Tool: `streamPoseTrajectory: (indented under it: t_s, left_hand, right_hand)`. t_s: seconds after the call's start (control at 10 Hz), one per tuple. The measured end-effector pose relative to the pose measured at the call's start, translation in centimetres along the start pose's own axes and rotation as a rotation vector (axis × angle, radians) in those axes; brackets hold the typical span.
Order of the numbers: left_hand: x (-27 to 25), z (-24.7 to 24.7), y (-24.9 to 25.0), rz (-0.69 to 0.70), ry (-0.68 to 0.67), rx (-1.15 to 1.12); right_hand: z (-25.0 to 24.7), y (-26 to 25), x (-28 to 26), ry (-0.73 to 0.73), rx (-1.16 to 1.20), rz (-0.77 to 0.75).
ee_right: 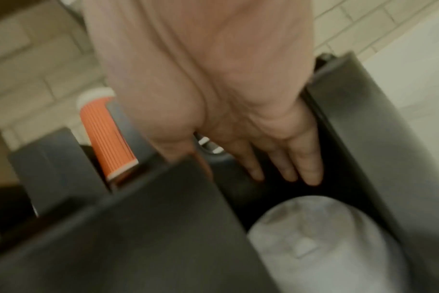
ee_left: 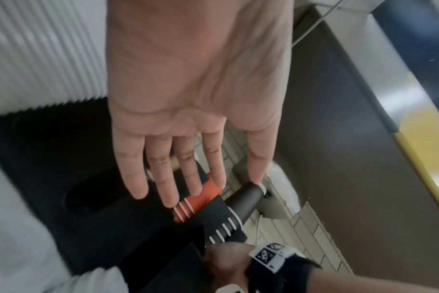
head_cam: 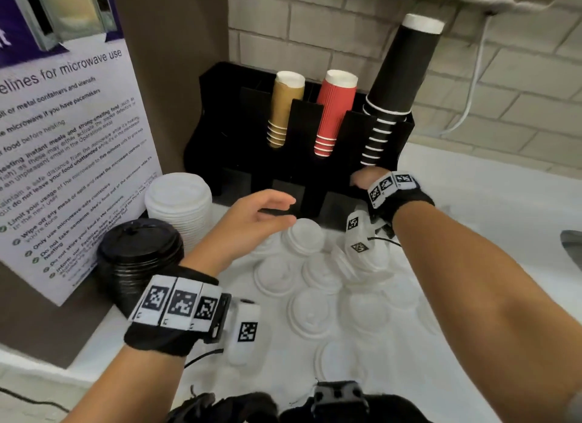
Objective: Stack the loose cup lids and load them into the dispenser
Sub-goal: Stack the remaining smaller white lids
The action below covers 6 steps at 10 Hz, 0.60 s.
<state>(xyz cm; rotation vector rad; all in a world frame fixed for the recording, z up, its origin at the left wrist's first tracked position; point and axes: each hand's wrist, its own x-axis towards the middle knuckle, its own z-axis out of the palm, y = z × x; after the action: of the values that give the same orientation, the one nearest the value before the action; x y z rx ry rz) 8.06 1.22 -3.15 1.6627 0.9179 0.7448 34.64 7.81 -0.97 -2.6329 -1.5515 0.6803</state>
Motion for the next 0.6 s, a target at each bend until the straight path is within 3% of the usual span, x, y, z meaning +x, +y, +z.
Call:
streamPoseTrajectory:
  t_s: [0.1,0.2,0.3,0.4,0.5,0.6]
  left_hand:
    - [0.7,0.5,-0.7,-0.039,-0.001,-0.053]
    - [0.9,0.4,-1.1,-0.078,0.010,-0.093]
    - [0.9,0.3,-1.3,-0.095,0.015,-0.116]
    - [1.0,0.1,-1.5,-0.101,0.023,-0.132]
    - [0.9,0.1,-1.7,-0.099,0.023,-0.145]
    - [0.9,0.1,-1.9,-0.091,0.023,-0.157]
  right_hand:
    - [0.9,0.1,1.0,-0.033,-0.125,-0.049]
    - [-0.1,-1.3,-0.8,-0.172,0.177,-0.193]
    - [1.0,-1.7,-0.1,-1.004,-0.222,-0.923]
    - [0.4,-2.2,0.7,-0.926,-0.129,-0.768]
    - [-0.3,-0.9,1.2,-1.175,-0.443,-1.101]
    - [-1.7,-2.4,0.3,-1.278,-0.260,-0.741]
